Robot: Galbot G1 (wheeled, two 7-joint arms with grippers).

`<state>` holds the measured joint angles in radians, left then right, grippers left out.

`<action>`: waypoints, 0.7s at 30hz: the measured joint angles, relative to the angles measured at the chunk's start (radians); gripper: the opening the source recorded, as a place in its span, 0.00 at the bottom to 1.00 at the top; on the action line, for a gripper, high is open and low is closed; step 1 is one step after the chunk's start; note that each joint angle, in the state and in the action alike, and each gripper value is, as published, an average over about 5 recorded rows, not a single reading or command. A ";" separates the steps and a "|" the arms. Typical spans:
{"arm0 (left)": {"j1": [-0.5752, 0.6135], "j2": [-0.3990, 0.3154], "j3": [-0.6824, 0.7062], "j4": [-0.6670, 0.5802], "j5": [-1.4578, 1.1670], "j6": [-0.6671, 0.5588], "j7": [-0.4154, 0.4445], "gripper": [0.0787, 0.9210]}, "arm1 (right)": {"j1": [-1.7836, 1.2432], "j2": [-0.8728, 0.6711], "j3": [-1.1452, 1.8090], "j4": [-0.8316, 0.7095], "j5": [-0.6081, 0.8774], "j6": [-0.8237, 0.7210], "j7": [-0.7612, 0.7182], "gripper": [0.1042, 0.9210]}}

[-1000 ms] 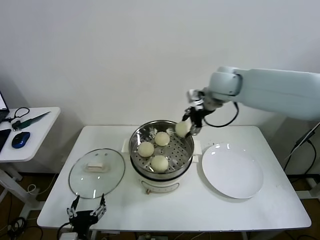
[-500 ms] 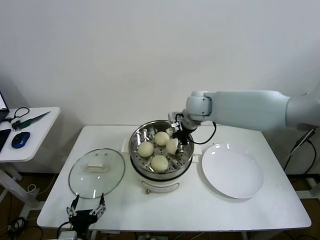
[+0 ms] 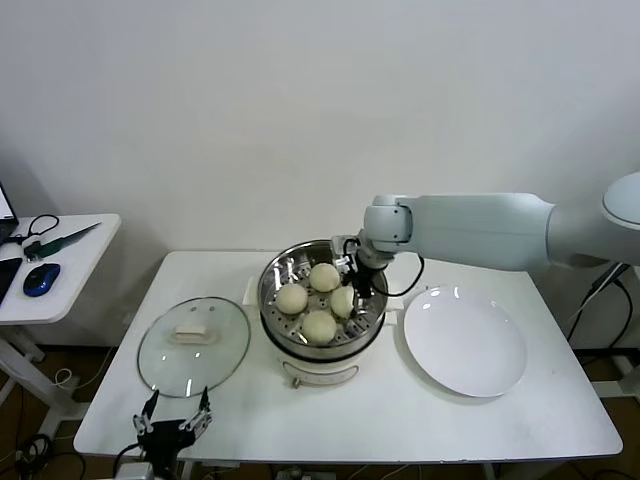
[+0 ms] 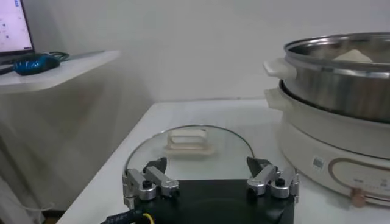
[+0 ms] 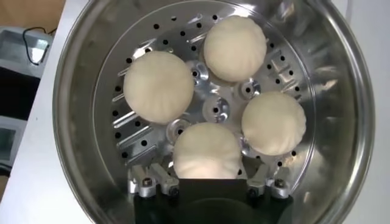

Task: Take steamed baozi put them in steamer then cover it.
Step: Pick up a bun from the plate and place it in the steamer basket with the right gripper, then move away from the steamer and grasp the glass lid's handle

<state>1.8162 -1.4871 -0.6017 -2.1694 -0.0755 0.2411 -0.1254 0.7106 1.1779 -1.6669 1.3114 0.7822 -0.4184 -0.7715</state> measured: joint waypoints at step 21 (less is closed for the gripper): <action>-0.035 0.015 -0.004 -0.013 0.006 0.020 0.000 0.88 | -0.187 -0.351 0.492 0.081 0.097 0.039 0.362 0.88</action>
<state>1.7812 -1.4723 -0.6061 -2.1828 -0.0696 0.2613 -0.1253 0.5234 0.8265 -1.1749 1.3924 0.8791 -0.3792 -0.4099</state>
